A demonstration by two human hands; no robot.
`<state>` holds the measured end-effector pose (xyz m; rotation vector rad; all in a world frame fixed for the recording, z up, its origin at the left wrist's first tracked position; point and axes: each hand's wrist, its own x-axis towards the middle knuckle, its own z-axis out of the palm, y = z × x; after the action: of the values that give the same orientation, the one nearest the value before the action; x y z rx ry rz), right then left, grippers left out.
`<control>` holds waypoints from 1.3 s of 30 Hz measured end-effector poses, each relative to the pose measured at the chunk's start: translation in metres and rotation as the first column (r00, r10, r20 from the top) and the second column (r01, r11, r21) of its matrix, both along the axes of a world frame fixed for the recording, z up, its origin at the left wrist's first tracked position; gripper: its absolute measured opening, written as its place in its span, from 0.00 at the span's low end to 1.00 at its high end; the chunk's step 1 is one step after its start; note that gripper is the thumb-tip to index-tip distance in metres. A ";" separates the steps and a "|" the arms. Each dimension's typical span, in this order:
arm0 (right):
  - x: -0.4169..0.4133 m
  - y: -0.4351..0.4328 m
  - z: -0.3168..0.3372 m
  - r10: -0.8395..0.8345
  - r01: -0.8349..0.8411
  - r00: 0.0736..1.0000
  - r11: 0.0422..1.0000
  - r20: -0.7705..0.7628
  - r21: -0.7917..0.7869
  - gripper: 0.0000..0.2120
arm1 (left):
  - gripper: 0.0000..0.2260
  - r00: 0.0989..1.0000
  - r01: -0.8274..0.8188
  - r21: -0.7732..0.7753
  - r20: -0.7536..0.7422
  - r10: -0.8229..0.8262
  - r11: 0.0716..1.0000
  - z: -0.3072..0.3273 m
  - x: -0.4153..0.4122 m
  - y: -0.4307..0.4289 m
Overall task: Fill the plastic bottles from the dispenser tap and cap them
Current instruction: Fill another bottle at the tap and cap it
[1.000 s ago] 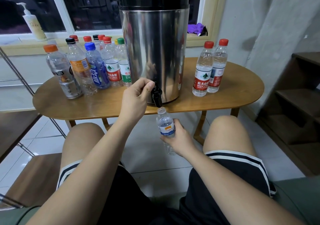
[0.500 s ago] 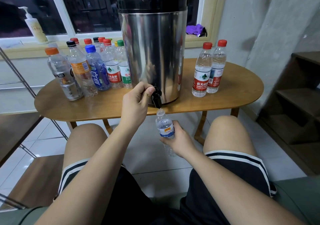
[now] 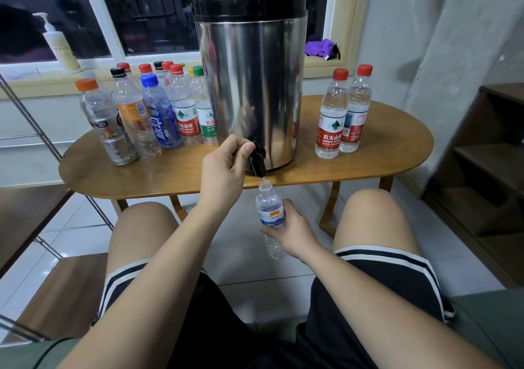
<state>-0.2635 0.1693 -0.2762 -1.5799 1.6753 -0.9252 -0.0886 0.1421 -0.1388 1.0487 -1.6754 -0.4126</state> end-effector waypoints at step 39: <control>0.003 0.000 -0.003 0.036 -0.037 0.998 0.999 0.045 0.006 0.30 | 0.11 0.999 -0.016 -0.023 0.049 0.017 1.000 -0.002 0.002 -0.003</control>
<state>-0.2603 0.1689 -0.2788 -1.5685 1.6118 -0.9291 -0.0866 0.1387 -0.1404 1.0629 -1.7097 -0.3589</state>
